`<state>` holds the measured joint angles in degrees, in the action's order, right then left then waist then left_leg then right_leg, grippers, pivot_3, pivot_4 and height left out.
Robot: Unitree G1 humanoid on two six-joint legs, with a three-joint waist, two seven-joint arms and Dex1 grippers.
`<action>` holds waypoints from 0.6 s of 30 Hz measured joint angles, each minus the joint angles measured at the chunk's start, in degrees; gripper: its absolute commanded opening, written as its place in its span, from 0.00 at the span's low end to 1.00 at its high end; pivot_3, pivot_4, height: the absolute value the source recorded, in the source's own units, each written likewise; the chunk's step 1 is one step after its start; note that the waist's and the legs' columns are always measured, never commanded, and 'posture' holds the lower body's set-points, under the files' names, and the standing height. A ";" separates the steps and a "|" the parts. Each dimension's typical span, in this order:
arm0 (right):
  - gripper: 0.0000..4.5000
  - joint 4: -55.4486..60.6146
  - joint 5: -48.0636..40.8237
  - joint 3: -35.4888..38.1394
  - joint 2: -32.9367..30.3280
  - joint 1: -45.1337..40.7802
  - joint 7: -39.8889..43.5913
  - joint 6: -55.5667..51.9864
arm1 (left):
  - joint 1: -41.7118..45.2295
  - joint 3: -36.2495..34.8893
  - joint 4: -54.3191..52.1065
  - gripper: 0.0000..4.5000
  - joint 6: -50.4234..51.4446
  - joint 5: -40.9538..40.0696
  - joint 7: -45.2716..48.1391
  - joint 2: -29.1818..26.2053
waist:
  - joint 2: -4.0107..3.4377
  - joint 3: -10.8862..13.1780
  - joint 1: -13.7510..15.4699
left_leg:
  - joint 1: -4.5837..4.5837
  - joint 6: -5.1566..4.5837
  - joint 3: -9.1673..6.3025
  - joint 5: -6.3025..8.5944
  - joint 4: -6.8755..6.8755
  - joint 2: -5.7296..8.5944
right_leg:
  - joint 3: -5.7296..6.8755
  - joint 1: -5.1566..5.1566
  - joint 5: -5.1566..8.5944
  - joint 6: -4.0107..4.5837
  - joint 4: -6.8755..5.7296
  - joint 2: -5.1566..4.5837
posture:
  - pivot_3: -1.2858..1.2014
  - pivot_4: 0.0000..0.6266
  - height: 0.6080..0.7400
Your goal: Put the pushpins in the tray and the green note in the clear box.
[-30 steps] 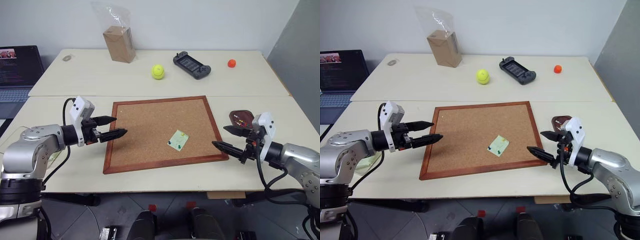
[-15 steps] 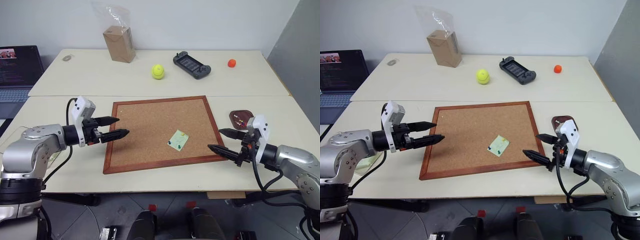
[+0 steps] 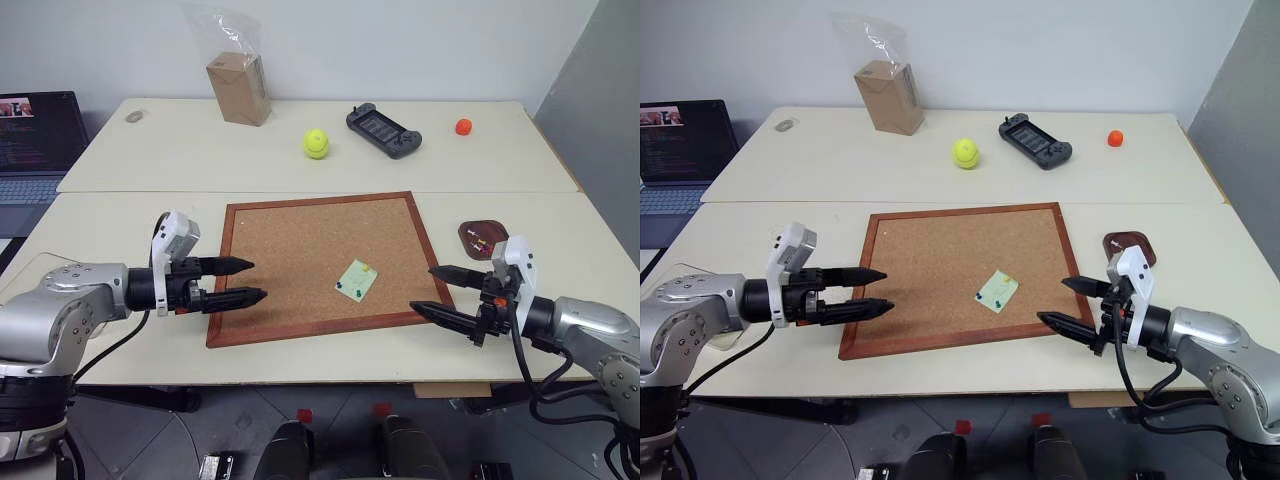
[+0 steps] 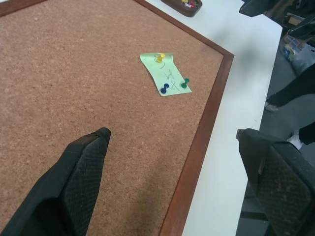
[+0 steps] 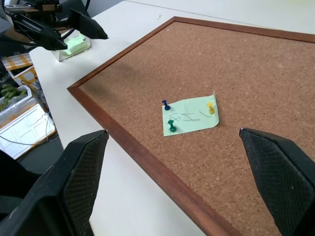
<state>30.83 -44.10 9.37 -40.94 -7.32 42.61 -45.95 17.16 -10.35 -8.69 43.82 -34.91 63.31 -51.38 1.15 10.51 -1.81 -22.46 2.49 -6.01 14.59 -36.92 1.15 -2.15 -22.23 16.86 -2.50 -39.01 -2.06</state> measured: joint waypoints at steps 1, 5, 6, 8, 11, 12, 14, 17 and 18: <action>1.00 -0.44 0.94 -0.49 0.25 -0.85 -0.18 1.05 | 0.60 0.03 0.14 0.97 -1.75 1.44 -1.55 1.10 | 0.00 0.00 0.01 | 0.01 0.00 0.01 0.00 -0.01 0.02 | -0.01 0.01 0.00 0.00 0.00 0.00 | 0.52 0.24 1.00; 1.00 -2.86 7.21 -4.85 1.76 -2.77 -0.15 7.16 | 0.99 2.00 0.14 0.87 -9.37 7.03 -8.36 7.65 | 0.00 -0.01 0.11 | 0.02 0.00 0.03 0.00 -0.01 0.05 | -0.03 0.04 -0.01 -0.01 0.03 -0.05 | 0.52 0.24 1.00; 1.00 -3.57 8.07 -5.91 2.70 -2.85 -0.17 8.20 | 0.29 2.65 0.14 0.82 -10.79 7.58 -9.55 9.61 | 0.01 -0.01 0.08 | -0.01 0.00 0.04 0.00 -0.02 0.04 | -0.04 0.01 -0.01 -0.01 0.02 -0.05 | 0.52 0.24 1.00; 1.00 -4.69 9.42 -7.48 4.02 -2.97 -0.21 9.58 | -0.90 3.93 0.15 0.72 -13.17 8.70 -10.64 11.63 | 0.01 0.00 -0.01 | -0.08 0.01 0.02 0.00 -0.01 0.03 | -0.03 -0.07 -0.01 0.00 0.01 -0.05 | 0.52 0.24 1.00; 1.00 -5.87 11.47 -9.13 5.63 -3.65 -0.32 11.76 | -1.18 4.95 0.41 0.60 -16.45 10.40 -11.96 13.51 | 0.01 -0.01 0.02 | -0.07 0.01 -0.04 0.00 -0.01 0.03 | -0.02 -0.06 -0.01 0.00 0.01 -0.05 | 0.52 0.24 1.00; 1.00 -6.91 13.22 -10.02 6.49 -4.43 -0.52 13.48 | -0.83 5.11 1.30 0.58 -17.99 11.19 -12.70 14.49 | 0.01 -0.01 0.03 | -0.03 0.01 0.00 0.00 -0.02 0.05 | 0.00 -0.02 -0.01 0.00 0.00 -0.05 | 0.52 0.24 1.00; 1.00 -8.89 16.40 -12.24 8.84 -5.49 -1.22 16.85 | 0.22 6.27 3.37 0.48 -20.04 12.42 -13.22 16.07 | 0.01 -0.01 0.01 | -0.03 0.01 0.01 0.00 -0.06 0.06 | 0.00 -0.02 -0.02 -0.01 -0.02 -0.04 | 0.52 0.24 1.00; 1.00 -11.22 19.51 -15.32 11.48 -6.22 -1.73 19.54 | 1.38 7.25 5.01 0.36 -20.72 12.89 -13.41 17.36 | 0.01 -0.01 0.01 | -0.04 0.01 0.00 -0.01 -0.06 0.08 | 0.00 -0.03 -0.03 -0.02 -0.03 -0.04 | 0.52 0.24 1.00; 1.00 -11.92 20.34 -15.81 12.22 -6.72 -1.82 20.07 | 1.63 7.38 5.05 0.33 -20.76 13.03 -13.49 17.51 | 0.01 -0.01 -0.02 | -0.03 0.01 0.00 -0.01 -0.06 0.08 | 0.00 -0.03 -0.03 -0.02 -0.04 -0.04 | 0.52 0.24 1.00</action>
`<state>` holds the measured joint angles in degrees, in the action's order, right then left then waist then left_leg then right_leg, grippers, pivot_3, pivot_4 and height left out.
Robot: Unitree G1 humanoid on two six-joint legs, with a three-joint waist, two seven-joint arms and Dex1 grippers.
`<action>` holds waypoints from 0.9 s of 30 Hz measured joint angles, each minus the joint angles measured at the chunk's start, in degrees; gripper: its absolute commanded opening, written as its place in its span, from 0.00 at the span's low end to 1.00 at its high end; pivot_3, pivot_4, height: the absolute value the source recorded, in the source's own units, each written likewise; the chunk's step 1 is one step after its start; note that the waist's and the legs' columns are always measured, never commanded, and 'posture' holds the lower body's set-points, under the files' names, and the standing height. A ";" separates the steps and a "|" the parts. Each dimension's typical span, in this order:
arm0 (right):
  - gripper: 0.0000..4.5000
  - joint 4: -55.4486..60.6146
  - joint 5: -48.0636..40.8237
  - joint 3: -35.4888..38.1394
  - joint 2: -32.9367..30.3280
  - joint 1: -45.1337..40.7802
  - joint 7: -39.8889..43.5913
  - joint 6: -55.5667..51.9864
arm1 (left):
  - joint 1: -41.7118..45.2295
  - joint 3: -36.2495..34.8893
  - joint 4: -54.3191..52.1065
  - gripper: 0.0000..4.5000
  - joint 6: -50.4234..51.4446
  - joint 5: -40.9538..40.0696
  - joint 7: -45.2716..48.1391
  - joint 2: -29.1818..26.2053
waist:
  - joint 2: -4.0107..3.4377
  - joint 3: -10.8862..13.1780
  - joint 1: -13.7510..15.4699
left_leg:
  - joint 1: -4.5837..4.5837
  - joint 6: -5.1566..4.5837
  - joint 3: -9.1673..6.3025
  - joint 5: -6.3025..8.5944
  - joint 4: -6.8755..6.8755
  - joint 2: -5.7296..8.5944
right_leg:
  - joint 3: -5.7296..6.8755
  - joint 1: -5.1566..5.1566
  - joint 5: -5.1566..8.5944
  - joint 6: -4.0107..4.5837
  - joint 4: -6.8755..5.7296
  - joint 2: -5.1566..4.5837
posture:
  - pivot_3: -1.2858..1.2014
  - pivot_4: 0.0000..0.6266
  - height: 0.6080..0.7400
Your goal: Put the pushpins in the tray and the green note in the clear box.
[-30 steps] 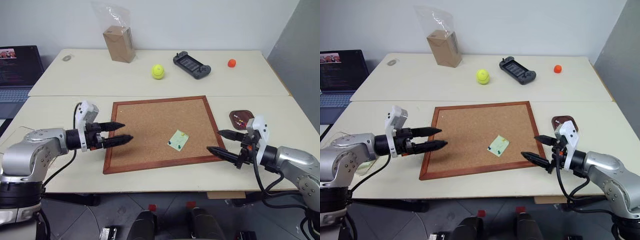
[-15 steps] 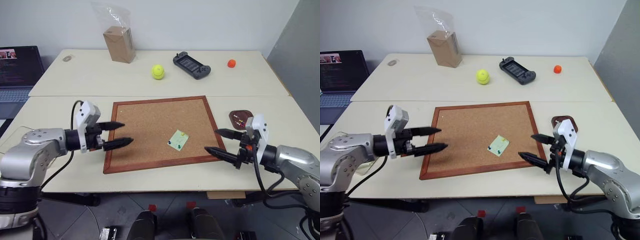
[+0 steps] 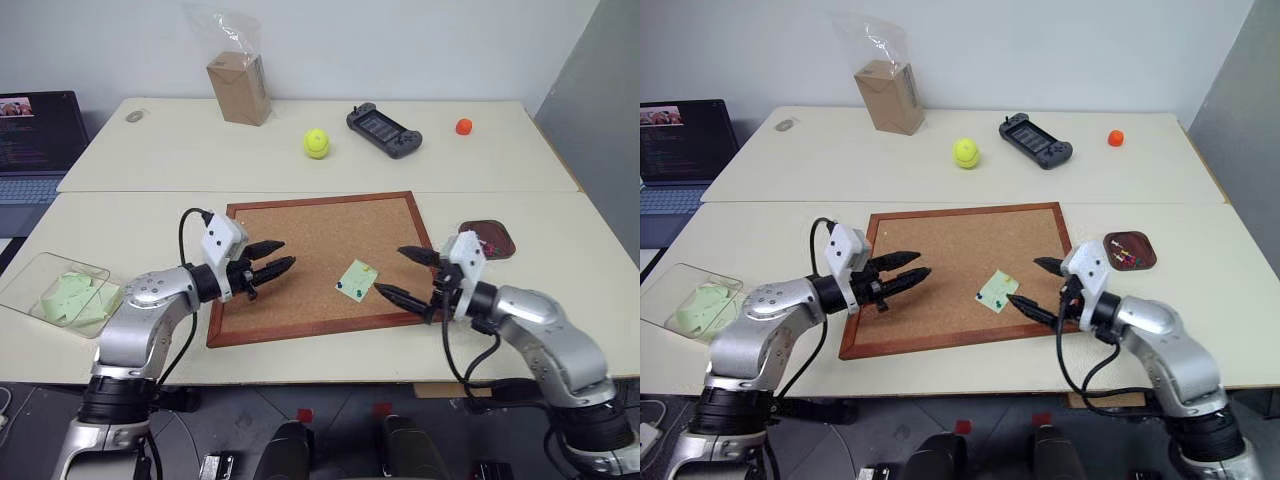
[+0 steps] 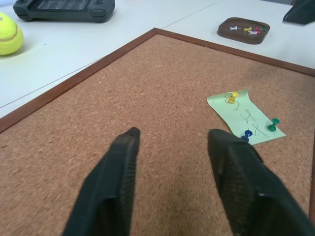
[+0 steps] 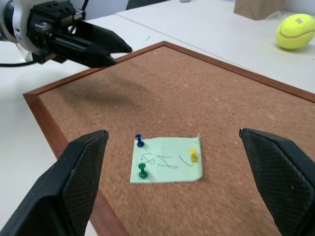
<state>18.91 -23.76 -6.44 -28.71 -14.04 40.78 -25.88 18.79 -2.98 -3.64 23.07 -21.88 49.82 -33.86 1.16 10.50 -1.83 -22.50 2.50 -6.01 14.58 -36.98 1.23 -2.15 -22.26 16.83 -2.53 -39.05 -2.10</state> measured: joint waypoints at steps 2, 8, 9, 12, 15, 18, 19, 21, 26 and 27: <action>1.00 -1.11 0.68 -0.41 0.82 -1.28 -0.15 0.74 | 0.38 0.37 0.01 0.24 -0.03 0.19 -0.05 0.08 | 0.00 0.00 -0.02 | 0.01 0.00 0.00 0.00 0.01 -0.01 | 0.00 0.00 0.00 0.00 0.00 0.00 | 0.52 0.24 1.00; 1.00 -5.07 2.51 -1.62 4.29 -4.01 -0.53 2.09 | 0.56 1.12 2.04 0.01 -0.08 0.92 -0.55 1.69 | 0.00 0.00 -0.01 | 0.03 0.00 -0.01 0.00 0.01 0.00 | 0.00 0.00 0.00 0.00 -0.01 0.01 | 0.52 0.24 1.00; 1.00 -6.03 2.91 -2.12 5.00 -4.53 -0.49 2.40 | 0.40 1.79 2.55 0.01 -0.21 1.41 -0.53 2.27 | 0.00 0.00 -0.01 | 0.01 0.00 0.00 0.00 0.01 0.00 | 0.00 -0.01 0.00 0.00 0.00 0.01 | 0.52 0.24 1.00; 1.00 -8.79 4.49 -3.05 6.36 -5.92 -0.21 4.06 | -0.02 3.41 4.96 0.01 -1.62 2.48 -0.43 3.76 | 0.00 0.00 -0.01 | 0.03 0.00 -0.01 0.00 0.01 0.01 | 0.01 0.00 0.00 0.01 -0.01 0.01 | 0.52 0.24 1.00; 1.00 -12.41 5.82 -3.99 7.44 -7.16 0.32 5.98 | -0.03 5.06 7.79 0.01 -2.49 3.86 -0.39 4.76 | 0.00 0.00 -0.01 | 0.03 0.00 -0.02 0.00 0.01 0.01 | 0.02 -0.01 0.00 0.01 -0.02 0.02 | 0.52 0.24 1.00; 1.00 -17.46 7.50 -4.76 9.07 -9.06 0.46 8.06 | 0.92 6.64 10.31 0.01 -3.47 6.00 -0.56 5.14 | -0.01 -0.01 -0.03 | 0.06 0.00 -0.02 0.00 0.01 0.04 | 0.02 0.00 -0.01 0.01 -0.04 0.02 | 0.52 0.24 1.00; 1.00 -18.84 8.04 -5.10 9.55 -9.70 0.49 8.51 | 1.49 7.10 10.76 0.01 -3.62 6.47 -0.50 5.13 | -0.03 -0.02 -0.03 | 0.10 0.00 -0.01 0.00 0.01 0.04 | 0.01 0.04 -0.01 0.01 -0.05 0.02 | 0.52 0.24 1.00; 1.00 -20.38 8.86 -5.71 10.27 -10.20 0.51 9.18 | 1.77 7.45 11.02 0.01 -3.87 6.73 -0.35 5.17 | -0.06 -0.04 -0.03 | 0.13 0.00 -0.01 0.00 0.00 0.04 | 0.00 0.06 -0.01 0.01 -0.06 0.01 | 0.52 0.24 1.00; 1.00 -26.83 11.38 -6.18 11.65 -12.09 0.33 11.24 | 1.83 7.75 11.09 0.01 -4.09 6.76 0.80 5.14 | -0.05 -0.05 -0.01 | 0.13 0.00 0.00 0.00 0.00 0.05 | -0.02 0.06 -0.01 0.00 -0.06 0.00 | 0.52 0.24 1.00; 1.00 -27.89 11.75 -6.18 11.77 -12.26 0.36 11.78 | 1.82 7.76 10.99 0.01 -3.80 6.75 1.00 5.12 | -0.06 -0.06 -0.01 | 0.13 0.00 -0.01 0.00 0.00 0.05 | -0.01 0.06 -0.01 0.01 -0.06 0.00 | 0.52 0.24 1.00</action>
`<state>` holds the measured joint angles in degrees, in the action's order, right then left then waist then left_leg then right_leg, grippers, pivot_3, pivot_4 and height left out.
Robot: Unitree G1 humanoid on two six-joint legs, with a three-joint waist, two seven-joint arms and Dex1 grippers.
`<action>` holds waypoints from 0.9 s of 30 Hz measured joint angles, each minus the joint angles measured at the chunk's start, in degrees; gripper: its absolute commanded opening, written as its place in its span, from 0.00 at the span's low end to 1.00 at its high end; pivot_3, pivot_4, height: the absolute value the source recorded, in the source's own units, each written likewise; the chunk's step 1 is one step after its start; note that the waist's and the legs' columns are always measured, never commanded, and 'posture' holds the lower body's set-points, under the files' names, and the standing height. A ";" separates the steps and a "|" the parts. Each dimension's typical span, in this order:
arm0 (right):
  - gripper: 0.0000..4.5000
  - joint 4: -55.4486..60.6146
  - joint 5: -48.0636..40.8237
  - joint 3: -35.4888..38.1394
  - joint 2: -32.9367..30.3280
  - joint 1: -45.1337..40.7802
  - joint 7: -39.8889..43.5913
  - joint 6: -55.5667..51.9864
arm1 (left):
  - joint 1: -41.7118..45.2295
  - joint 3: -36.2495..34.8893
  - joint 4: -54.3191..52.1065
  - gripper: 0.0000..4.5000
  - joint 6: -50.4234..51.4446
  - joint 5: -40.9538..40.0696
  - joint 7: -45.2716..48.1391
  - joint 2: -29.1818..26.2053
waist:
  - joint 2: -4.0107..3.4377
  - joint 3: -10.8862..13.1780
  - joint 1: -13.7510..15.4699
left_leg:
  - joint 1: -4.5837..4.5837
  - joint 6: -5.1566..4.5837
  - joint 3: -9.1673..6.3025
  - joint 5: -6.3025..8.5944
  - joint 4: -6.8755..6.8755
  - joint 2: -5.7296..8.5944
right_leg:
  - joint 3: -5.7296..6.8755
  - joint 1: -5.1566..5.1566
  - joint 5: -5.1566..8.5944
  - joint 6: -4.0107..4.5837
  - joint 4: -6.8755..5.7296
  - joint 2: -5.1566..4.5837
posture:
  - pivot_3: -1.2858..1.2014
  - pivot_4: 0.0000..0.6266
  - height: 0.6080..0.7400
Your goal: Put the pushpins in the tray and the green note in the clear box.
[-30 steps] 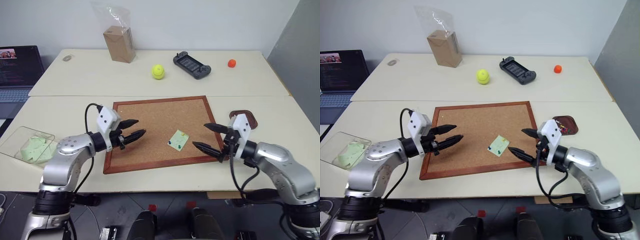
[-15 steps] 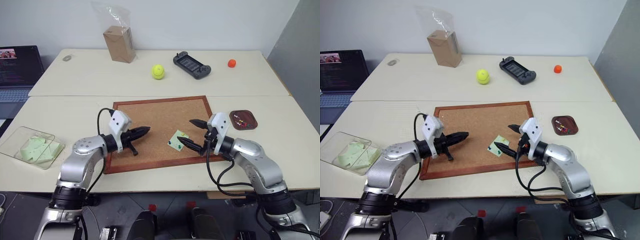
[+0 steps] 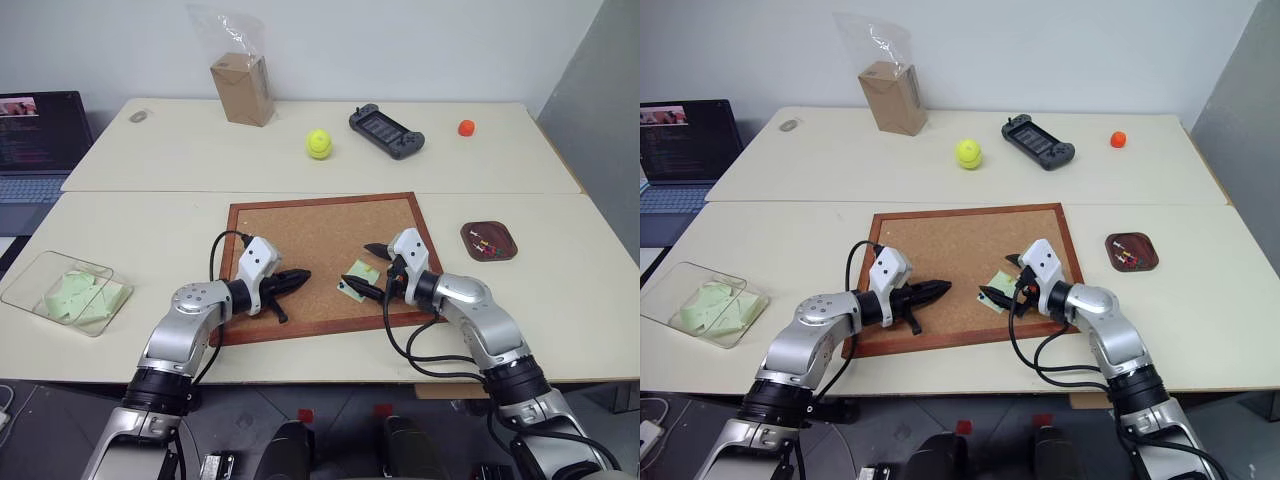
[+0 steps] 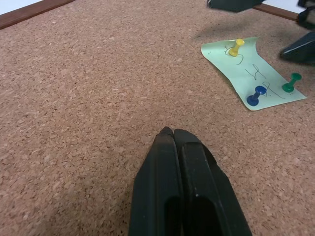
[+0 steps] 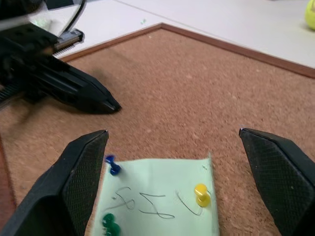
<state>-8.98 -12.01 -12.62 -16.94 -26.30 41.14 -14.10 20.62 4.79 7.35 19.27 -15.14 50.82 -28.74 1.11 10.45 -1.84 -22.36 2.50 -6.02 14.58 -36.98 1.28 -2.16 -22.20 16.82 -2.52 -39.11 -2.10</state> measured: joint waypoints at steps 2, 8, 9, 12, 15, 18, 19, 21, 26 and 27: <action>0.92 -1.55 0.71 0.00 0.23 -0.06 0.10 0.97 | 0.00 -0.02 -0.02 0.00 0.16 0.01 0.18 -0.08 | 0.00 0.00 0.01 | 0.00 0.00 0.00 0.00 0.01 -0.01 | 0.01 -0.01 0.00 0.00 0.00 0.00 | 0.52 0.24 1.00; 0.68 -3.26 1.73 0.05 0.58 -0.20 0.83 2.64 | 0.00 -0.03 -0.02 0.00 0.24 0.04 0.59 -0.14 | -0.01 -0.01 -0.01 | 0.00 0.00 0.01 0.00 0.01 -0.01 | -0.01 0.00 0.00 0.00 0.00 0.00 | 0.52 0.24 1.00; 0.65 -3.57 1.75 0.06 0.60 -0.20 1.04 2.72 | 0.00 -0.04 -0.02 0.00 0.23 0.04 0.59 -0.14 | -0.01 0.00 -0.02 | 0.00 0.00 0.00 0.00 0.01 -0.01 | -0.01 -0.01 0.00 0.00 0.00 0.00 | 0.52 0.24 1.00; 0.51 -4.32 1.94 0.06 0.62 -0.28 1.26 3.57 | 0.00 -0.04 -0.02 0.00 0.21 0.05 0.57 -0.14 | -0.01 0.00 -0.02 | 0.00 0.00 0.00 0.00 0.01 -0.01 | 0.00 0.00 0.00 0.00 0.00 0.00 | 0.52 0.24 1.00; 0.40 -5.37 2.46 0.06 0.69 -0.81 1.23 4.01 | 0.01 -0.03 -0.03 0.00 0.22 0.06 0.54 -0.14 | -0.01 0.00 -0.02 | 0.00 0.00 0.00 0.00 0.00 -0.01 | -0.01 -0.01 0.00 0.00 0.00 0.00 | 0.52 0.24 1.00; 0.26 -7.17 4.08 0.11 0.71 -1.91 0.84 6.13 | 0.07 -0.01 -0.11 0.00 0.24 0.06 0.51 -0.13 | -0.01 -0.01 -0.02 | 0.01 0.00 0.00 0.00 0.00 0.00 | 0.00 0.00 0.00 0.00 0.00 0.00 | 0.52 0.24 1.00; 0.21 -7.75 4.23 0.19 0.72 -2.11 0.57 6.61 | 0.07 0.00 -0.14 0.00 0.23 0.06 0.51 -0.13 | -0.01 0.00 -0.01 | 0.00 0.00 0.00 0.00 0.00 0.00 | 0.00 0.00 0.00 0.00 0.00 0.00 | 0.52 0.24 1.00; 0.12 -8.39 4.29 0.23 0.84 -2.19 0.53 7.58 | 0.06 0.00 -0.18 0.00 0.23 0.07 0.48 -0.13 | -0.01 0.00 -0.01 | 0.00 0.00 0.00 0.00 0.01 -0.01 | 0.00 0.00 0.00 0.00 0.00 0.00 | 0.52 0.24 1.00; 0.01 -9.79 5.01 0.20 1.17 -2.59 0.53 9.59 | 0.06 0.34 -0.34 0.00 0.23 0.08 0.23 -0.13 | -0.01 -0.01 -0.02 | 0.01 0.00 0.01 0.00 -0.01 0.00 | -0.03 0.00 -0.01 -0.02 -0.01 0.00 | 0.52 0.24 1.00; 0.01 -9.95 5.16 0.20 1.17 -2.62 0.53 9.88 | 0.05 0.40 -0.40 0.00 0.23 0.08 0.10 -0.13 | -0.01 0.00 -0.02 | 0.01 0.00 0.01 0.00 -0.01 0.00 | -0.03 0.00 -0.02 -0.02 -0.01 0.00 | 0.52 0.24 1.00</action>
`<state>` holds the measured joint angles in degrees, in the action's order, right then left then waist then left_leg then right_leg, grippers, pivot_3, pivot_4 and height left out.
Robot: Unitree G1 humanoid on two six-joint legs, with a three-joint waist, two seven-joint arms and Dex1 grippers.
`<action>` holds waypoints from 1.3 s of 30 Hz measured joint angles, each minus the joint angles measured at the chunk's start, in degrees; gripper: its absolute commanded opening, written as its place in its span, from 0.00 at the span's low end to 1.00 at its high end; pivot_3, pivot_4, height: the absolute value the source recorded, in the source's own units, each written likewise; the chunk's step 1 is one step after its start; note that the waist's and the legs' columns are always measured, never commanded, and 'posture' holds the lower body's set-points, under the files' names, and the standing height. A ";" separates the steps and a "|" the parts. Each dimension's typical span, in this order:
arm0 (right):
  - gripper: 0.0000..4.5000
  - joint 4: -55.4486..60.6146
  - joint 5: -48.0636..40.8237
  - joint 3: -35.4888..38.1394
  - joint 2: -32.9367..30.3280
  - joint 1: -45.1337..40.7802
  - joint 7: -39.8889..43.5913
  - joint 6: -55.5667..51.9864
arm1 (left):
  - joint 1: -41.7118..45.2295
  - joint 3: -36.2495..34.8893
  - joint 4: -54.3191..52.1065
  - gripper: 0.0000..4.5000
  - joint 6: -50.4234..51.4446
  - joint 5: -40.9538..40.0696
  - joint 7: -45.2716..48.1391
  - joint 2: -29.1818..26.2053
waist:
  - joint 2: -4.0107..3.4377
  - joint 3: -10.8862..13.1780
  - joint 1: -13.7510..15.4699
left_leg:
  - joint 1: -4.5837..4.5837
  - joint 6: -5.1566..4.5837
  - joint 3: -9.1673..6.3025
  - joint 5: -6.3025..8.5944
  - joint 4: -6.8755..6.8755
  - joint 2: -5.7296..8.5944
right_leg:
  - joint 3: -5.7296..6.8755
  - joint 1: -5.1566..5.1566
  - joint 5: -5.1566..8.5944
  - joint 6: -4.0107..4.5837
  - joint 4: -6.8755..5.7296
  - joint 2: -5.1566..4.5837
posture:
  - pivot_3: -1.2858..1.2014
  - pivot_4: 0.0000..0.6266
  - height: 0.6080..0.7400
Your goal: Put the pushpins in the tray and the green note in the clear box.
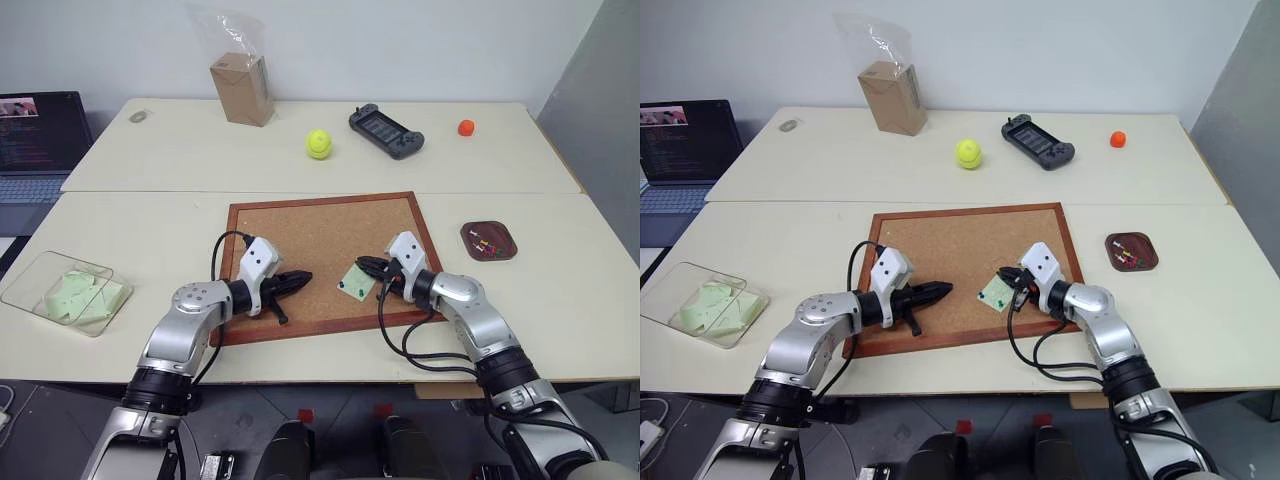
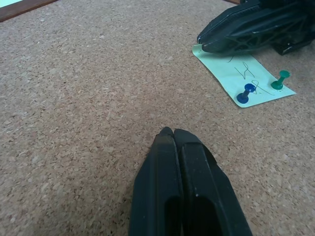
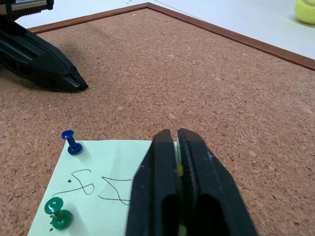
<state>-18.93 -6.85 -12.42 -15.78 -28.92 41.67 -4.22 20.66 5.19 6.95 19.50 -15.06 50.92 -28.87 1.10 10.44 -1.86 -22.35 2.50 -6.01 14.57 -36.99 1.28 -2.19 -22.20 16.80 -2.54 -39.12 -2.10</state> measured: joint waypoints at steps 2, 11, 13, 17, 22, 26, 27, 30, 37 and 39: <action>0.01 -0.15 0.37 0.00 0.01 0.00 0.00 0.47 | -0.05 0.06 -0.15 0.00 0.03 0.00 -0.22 0.00 | 0.00 0.00 0.00 | 0.00 0.00 -0.01 0.00 0.00 0.00 | 0.01 0.00 0.00 0.00 0.00 0.00 | 0.52 0.24 1.00; 0.01 -0.44 -2.10 2.29 1.38 0.05 0.07 -1.93 | -0.05 0.29 -0.55 0.00 0.28 0.01 -0.26 0.00 | 0.00 0.00 -0.01 | -0.01 0.00 -0.01 0.00 0.00 -0.01 | 0.00 -0.01 0.00 0.00 -0.01 0.00 | 0.52 0.24 1.00; 0.01 0.38 -4.63 3.55 1.43 0.37 1.16 -3.99 | -0.07 0.37 -0.74 0.00 0.46 0.00 -0.22 0.00 | 0.00 0.00 0.00 | -0.01 0.00 -0.02 0.00 0.01 0.00 | 0.00 -0.02 0.00 0.01 -0.01 0.00 | 0.52 0.24 1.00; 0.01 4.30 -7.97 4.94 1.30 0.85 2.86 -6.95 | -0.08 0.35 -0.99 0.00 1.17 0.00 -0.21 -0.18 | -0.01 0.00 -0.01 | 0.00 0.00 -0.02 0.00 0.02 -0.01 | 0.01 -0.01 0.00 0.01 0.00 0.00 | 0.52 0.24 1.00; 0.01 5.10 -9.90 6.28 1.65 1.17 2.10 -10.79 | -0.10 0.38 -1.41 0.00 1.58 0.00 -0.21 -0.20 | 0.00 0.00 -0.01 | -0.01 0.00 -0.01 0.00 0.02 0.00 | -0.01 -0.01 0.00 0.01 0.00 0.00 | 0.52 0.24 1.00; 0.01 5.56 -10.31 6.88 1.87 1.18 1.58 -13.73 | -0.23 0.46 -1.88 0.00 2.00 0.00 -0.19 -0.26 | -0.01 0.00 0.00 | -0.01 0.00 -0.02 0.00 0.02 0.00 | 0.01 -0.02 0.00 0.01 0.00 0.00 | 0.52 0.24 1.00; 0.01 5.70 -10.37 6.93 1.89 1.18 1.50 -14.14 | -0.23 0.46 -1.94 0.00 2.15 0.00 -0.19 -0.26 | 0.00 0.00 -0.01 | -0.01 0.00 -0.01 0.00 0.02 0.00 | 0.00 -0.02 0.00 0.01 0.00 0.00 | 0.52 0.24 1.00; 0.01 5.83 -11.35 7.69 2.33 1.16 0.76 -15.74 | -0.23 0.46 -2.09 0.00 2.36 0.00 -0.19 -0.26 | 0.00 0.00 -0.01 | -0.01 0.00 -0.01 0.00 0.02 0.00 | 0.00 -0.02 0.00 0.01 0.00 0.00 | 0.52 0.24 1.00; 0.01 5.87 -13.89 9.45 2.97 0.64 -0.38 -20.34 | -0.23 0.48 -2.21 0.00 2.53 0.00 -0.18 -0.26 | -0.01 0.00 -0.01 | -0.01 -0.01 -0.02 0.00 0.02 0.00 | 0.00 -0.01 0.00 0.01 0.01 0.00 | 0.52 0.24 1.00; 0.01 5.90 -14.74 9.88 3.12 0.40 -0.61 -21.58 | -0.23 0.49 -2.22 0.00 2.54 0.00 -0.18 -0.26 | 0.00 0.00 -0.01 | -0.01 -0.01 -0.01 0.00 0.02 0.00 | 0.00 -0.02 0.00 0.01 0.01 0.00 | 0.52 0.24 1.00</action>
<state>-13.04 -21.59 -2.55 -12.66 -28.52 41.07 -25.80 20.43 5.67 4.73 22.04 -15.06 50.74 -29.14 1.09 10.45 -1.87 -22.36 2.49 -6.02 14.58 -36.96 1.27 -2.19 -22.21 16.80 -2.54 -39.11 -2.10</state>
